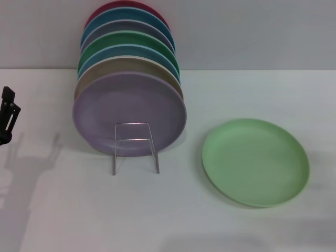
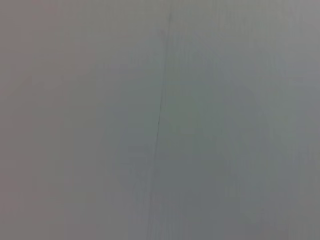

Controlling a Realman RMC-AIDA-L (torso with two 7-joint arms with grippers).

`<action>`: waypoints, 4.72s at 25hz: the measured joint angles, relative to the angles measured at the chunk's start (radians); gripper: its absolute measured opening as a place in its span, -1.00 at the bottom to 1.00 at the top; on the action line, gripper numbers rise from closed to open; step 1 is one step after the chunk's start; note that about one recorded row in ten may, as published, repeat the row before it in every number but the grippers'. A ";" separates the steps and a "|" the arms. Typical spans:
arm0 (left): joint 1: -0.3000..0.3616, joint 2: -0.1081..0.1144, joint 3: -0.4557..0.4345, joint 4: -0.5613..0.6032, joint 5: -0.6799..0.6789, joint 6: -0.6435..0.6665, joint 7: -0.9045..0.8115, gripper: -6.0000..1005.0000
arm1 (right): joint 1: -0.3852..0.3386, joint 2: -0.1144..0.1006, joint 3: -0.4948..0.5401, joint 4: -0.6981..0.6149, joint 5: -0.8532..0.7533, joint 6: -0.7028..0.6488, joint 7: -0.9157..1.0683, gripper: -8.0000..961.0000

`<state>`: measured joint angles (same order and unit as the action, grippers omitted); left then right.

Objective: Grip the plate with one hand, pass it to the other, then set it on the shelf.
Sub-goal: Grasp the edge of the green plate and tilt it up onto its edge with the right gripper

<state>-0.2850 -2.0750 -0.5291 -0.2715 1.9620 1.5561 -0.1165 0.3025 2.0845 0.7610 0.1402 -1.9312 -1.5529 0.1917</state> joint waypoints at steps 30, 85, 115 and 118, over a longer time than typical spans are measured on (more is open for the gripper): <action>-0.001 0.003 -0.007 0.007 0.000 0.000 0.009 0.71 | -0.183 -0.071 0.409 1.001 -0.003 1.081 -0.891 0.29; -0.015 0.000 -0.007 -0.012 0.000 0.001 0.000 0.70 | 0.196 -0.070 1.460 1.030 -0.645 2.969 -0.768 0.29; -0.009 0.003 -0.010 -0.006 -0.001 0.004 0.000 0.70 | 0.236 -0.057 1.446 0.926 -0.652 2.899 -0.767 -0.14; -0.009 0.003 -0.009 -0.007 -0.001 0.005 0.000 0.70 | 0.236 -0.057 1.446 0.920 -0.652 2.892 -0.767 -0.14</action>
<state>-0.2944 -2.0724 -0.5385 -0.2782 1.9610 1.5608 -0.1166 0.5386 2.0280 2.2074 1.0600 -2.5833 1.3391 -0.5754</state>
